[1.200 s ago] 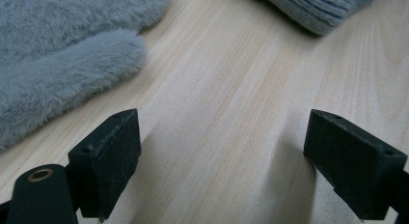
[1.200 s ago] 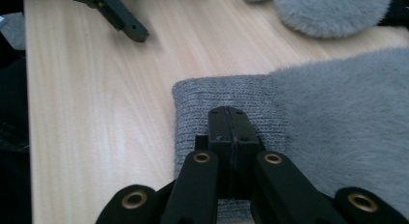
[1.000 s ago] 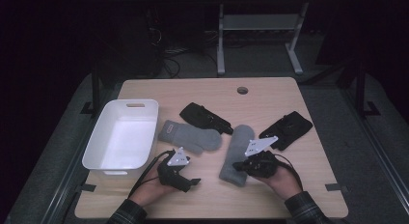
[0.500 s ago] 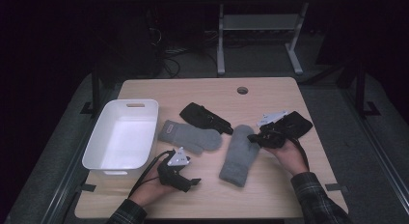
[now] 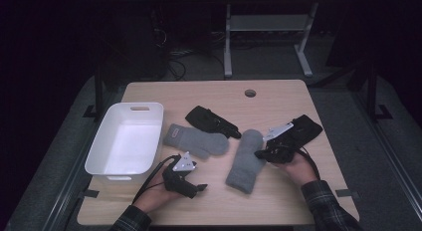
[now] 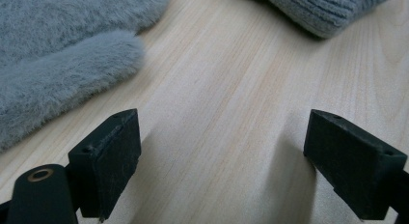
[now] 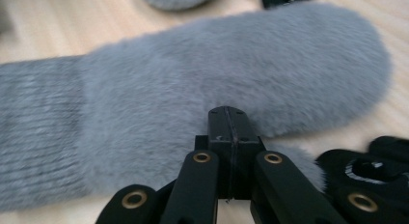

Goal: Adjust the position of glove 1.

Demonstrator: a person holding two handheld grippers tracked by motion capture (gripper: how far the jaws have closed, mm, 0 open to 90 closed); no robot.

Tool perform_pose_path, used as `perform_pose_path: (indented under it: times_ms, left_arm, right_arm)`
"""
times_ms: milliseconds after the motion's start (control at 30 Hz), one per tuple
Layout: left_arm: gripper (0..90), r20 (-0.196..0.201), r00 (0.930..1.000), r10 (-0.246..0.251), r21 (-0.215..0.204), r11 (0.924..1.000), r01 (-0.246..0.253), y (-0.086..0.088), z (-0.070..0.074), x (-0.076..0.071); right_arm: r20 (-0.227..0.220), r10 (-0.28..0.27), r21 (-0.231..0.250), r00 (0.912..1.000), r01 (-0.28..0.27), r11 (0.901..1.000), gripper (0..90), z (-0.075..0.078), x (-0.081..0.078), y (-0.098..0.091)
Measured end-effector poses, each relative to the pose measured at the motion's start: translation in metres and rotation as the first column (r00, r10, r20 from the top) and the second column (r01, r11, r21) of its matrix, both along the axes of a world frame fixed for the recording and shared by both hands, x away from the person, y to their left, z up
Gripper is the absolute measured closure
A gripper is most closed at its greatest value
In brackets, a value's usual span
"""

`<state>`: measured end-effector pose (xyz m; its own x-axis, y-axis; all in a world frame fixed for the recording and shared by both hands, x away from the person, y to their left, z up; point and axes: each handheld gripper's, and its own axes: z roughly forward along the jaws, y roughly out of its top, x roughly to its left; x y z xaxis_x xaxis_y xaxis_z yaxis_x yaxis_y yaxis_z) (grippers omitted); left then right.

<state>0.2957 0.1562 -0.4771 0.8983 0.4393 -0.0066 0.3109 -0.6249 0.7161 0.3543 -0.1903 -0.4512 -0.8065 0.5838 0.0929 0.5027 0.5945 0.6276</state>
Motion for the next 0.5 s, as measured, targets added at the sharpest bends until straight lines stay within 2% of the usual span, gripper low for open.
perform_pose_path:
  times_ms: [300,500]
  left_arm:
    - [12.1,0.001,1.0000,-0.001,-0.002,1.0000,0.001,0.000,0.000,0.000]
    - [12.1,0.001,1.0000,0.000,-0.005,1.0000,0.000,0.000,0.000,0.000]
  right_arm:
    - [-0.021,0.055,0.018,0.9983,-0.054,0.9984,90.0,0.000,-0.022,0.009]
    - [-0.017,0.086,0.014,0.9962,-0.086,0.9962,90.0,0.002,-0.039,0.014]
